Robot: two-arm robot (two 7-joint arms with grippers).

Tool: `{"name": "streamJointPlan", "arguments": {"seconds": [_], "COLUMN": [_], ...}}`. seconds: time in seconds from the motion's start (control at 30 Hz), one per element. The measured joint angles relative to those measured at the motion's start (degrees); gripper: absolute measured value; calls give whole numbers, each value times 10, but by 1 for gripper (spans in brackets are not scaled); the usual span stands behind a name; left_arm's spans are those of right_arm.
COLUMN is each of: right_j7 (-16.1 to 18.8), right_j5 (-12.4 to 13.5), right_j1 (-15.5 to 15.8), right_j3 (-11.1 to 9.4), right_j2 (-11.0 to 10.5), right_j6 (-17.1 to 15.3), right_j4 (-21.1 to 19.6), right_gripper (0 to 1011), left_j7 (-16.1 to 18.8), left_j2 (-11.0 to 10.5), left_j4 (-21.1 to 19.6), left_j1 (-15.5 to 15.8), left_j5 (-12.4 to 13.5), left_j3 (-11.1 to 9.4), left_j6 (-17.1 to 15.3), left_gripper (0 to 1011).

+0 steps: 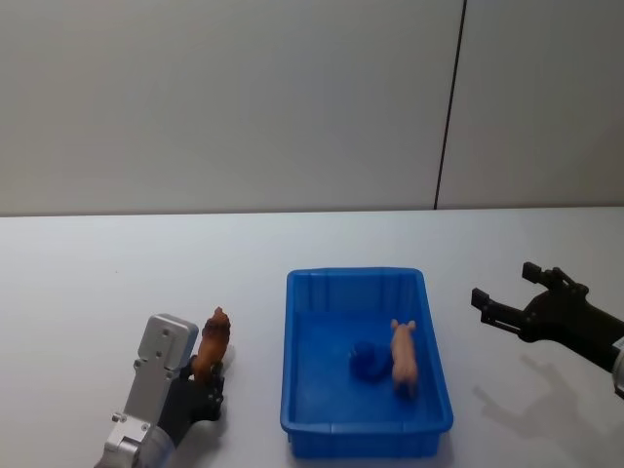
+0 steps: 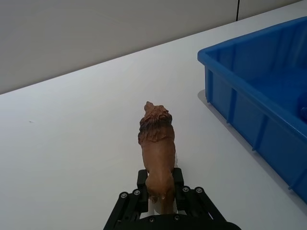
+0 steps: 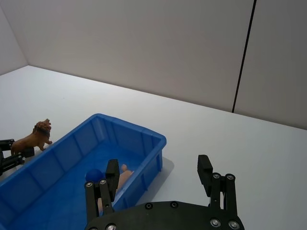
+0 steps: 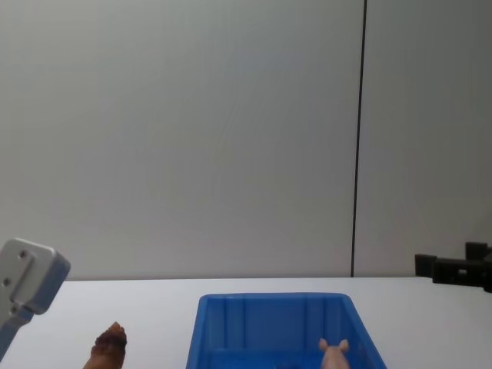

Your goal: Pick up the two dolls from the table and place them into the box.

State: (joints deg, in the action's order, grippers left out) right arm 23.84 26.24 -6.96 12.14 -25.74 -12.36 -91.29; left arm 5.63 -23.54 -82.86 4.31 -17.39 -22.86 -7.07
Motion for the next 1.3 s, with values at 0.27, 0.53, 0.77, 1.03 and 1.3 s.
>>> {"name": "streamJointPlan", "arguments": {"seconds": [0.27, 0.53, 0.77, 1.03, 1.3], "right_j7": [0, 0, 0, 0, 0], "right_j5": [0, 0, 0, 0, 0], "right_j1": [0, 0, 0, 0, 0], "right_j3": [0, 0, 0, 0, 0], "right_j2": [0, 0, 0, 0, 0], "right_j6": [0, 0, 0, 0, 0], "right_j4": [0, 0, 0, 0, 0], "right_gripper": [1001, 1001, 1001, 1001, 1001], "left_j7": [-2, -14, -43, -93, -148], "left_j2": [-2, -6, -6, 7, 31], "left_j4": [-7, -28, -46, -54, -44], "left_j1": [0, 4, 15, 40, 67], "left_j5": [9, 23, 36, 51, 64], "left_j3": [5, 14, 20, 20, 11], "left_j6": [22, 52, 76, 95, 104], "left_gripper": [300, 300, 300, 300, 300]}}
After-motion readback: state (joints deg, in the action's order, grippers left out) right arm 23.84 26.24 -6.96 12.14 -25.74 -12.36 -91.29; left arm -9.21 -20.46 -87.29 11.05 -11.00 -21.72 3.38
